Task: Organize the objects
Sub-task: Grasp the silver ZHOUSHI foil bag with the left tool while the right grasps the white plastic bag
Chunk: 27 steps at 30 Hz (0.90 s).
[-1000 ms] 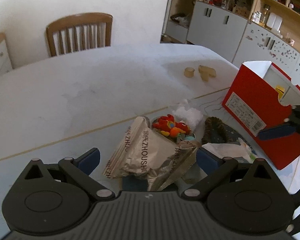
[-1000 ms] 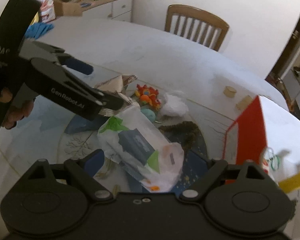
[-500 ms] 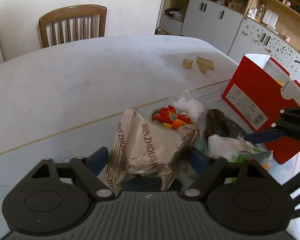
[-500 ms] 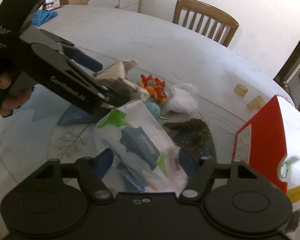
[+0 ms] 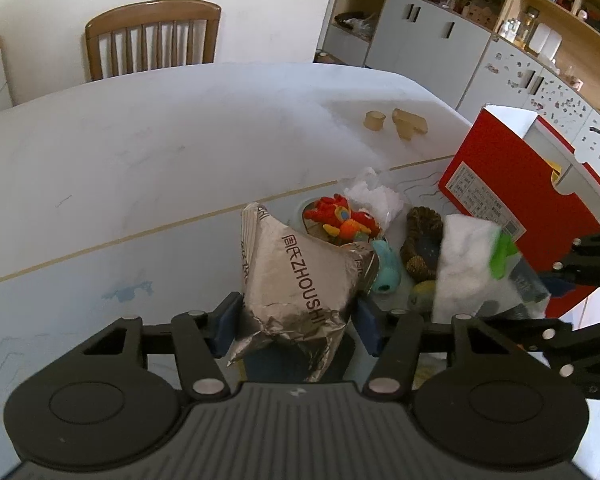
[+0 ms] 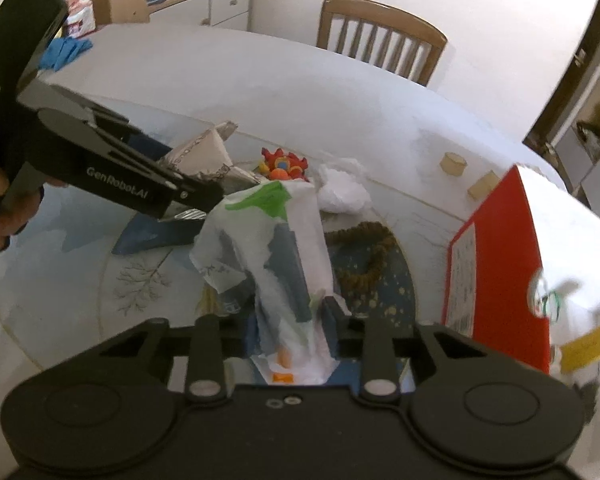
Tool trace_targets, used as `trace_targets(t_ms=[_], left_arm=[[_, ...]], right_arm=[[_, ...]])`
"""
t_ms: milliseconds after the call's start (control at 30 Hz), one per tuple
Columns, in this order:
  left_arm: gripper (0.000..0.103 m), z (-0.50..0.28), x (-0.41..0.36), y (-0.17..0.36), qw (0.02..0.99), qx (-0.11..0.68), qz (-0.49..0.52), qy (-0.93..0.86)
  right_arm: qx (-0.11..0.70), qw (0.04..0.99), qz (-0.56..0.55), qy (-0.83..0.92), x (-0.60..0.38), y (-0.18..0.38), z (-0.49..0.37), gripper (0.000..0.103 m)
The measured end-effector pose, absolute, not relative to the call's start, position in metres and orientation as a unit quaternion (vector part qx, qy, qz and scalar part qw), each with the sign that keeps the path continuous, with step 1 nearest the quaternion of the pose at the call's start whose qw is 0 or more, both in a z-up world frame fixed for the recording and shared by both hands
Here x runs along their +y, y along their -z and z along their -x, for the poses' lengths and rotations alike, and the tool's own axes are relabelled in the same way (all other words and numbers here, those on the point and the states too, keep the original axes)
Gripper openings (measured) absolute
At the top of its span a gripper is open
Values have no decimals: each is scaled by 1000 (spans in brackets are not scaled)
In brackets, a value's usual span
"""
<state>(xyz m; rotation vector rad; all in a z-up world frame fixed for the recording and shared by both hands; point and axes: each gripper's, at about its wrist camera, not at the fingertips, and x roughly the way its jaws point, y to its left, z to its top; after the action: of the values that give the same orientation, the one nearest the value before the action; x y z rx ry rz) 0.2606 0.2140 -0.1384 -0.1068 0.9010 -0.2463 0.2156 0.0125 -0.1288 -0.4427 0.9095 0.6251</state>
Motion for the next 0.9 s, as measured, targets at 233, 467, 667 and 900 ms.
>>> trace_targets(t_ms=[233, 467, 667, 900], left_arm=[[58, -240, 212, 123, 893, 433, 56, 108], [58, -218, 204, 92, 895, 426, 67, 114], [58, -204, 185, 60, 900, 410, 57, 133], [58, -198, 155, 32, 901, 402, 51, 155]], right_arm=[[443, 837, 147, -286, -7, 110, -208, 28], [454, 843, 90, -273, -30, 81, -196, 28], [450, 852, 57, -261, -54, 59, -191, 28], [444, 863, 19, -240, -88, 41, -189, 28]])
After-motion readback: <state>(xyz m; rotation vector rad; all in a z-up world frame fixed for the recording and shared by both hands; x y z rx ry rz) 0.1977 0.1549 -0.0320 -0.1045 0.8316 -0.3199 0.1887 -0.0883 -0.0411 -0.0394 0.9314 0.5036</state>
